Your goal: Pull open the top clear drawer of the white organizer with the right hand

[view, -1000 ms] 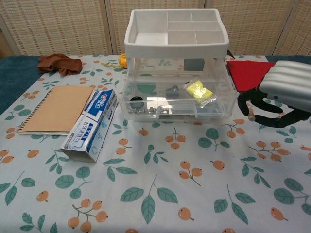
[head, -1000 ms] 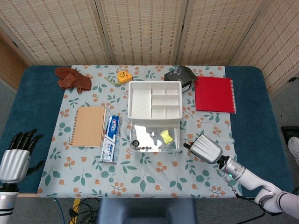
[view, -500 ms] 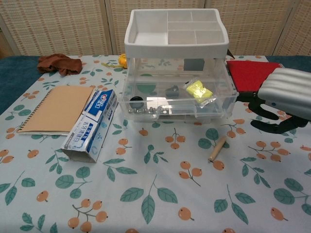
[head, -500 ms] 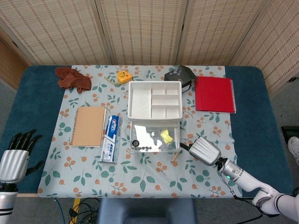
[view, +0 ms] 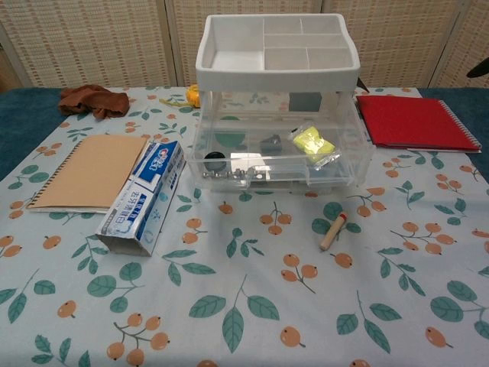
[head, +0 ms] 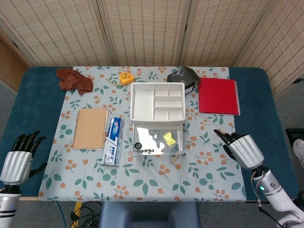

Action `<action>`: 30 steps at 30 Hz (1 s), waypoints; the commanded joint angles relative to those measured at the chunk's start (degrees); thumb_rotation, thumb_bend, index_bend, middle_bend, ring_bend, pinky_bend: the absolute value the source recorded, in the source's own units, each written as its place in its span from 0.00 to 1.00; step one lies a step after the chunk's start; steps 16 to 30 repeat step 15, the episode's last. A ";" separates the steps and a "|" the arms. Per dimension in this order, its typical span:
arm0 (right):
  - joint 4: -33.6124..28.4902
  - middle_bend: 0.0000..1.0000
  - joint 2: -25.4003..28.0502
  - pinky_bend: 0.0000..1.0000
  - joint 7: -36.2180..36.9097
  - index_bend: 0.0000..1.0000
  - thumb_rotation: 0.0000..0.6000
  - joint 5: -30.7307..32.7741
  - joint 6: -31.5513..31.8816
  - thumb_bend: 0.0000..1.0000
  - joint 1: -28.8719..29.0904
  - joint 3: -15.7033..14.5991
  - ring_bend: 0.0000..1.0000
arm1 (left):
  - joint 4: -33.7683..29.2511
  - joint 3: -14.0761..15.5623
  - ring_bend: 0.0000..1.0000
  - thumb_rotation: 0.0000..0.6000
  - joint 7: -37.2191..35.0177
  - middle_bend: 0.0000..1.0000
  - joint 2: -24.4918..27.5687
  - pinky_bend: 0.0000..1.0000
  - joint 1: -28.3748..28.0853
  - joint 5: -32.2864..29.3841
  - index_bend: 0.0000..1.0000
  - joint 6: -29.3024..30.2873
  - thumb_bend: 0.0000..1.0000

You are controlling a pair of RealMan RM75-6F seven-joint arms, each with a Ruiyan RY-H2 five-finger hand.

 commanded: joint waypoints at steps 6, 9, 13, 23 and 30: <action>-16.96 0.19 10.75 0.13 -2.32 0.16 1.00 9.29 -1.75 0.46 -7.80 -0.11 0.06 | -0.92 0.20 0.13 1.00 0.71 0.12 -0.14 0.11 -0.30 0.59 0.19 -0.08 0.15; -18.63 0.17 11.65 0.12 -2.35 0.14 1.00 10.16 -1.25 0.46 -9.56 -0.21 0.04 | -1.11 0.29 0.13 1.00 0.81 0.12 -0.12 0.11 -0.14 0.68 0.19 0.22 0.15; -19.73 0.16 12.25 0.12 -1.55 0.10 1.00 10.99 -1.34 0.46 -11.14 -0.10 0.04 | -1.24 0.38 0.13 1.00 0.90 0.12 -0.02 0.11 -0.03 0.69 0.19 0.35 0.15; -19.77 0.16 12.27 0.12 -1.19 0.09 1.00 10.49 -1.33 0.44 -11.46 0.15 0.04 | -1.31 0.42 0.13 1.00 0.84 0.12 -0.01 0.10 -0.09 0.75 0.19 0.26 0.15; -19.77 0.16 12.27 0.12 -1.19 0.09 1.00 10.49 -1.33 0.44 -11.46 0.15 0.04 | -1.31 0.42 0.13 1.00 0.84 0.12 -0.01 0.10 -0.09 0.75 0.19 0.26 0.15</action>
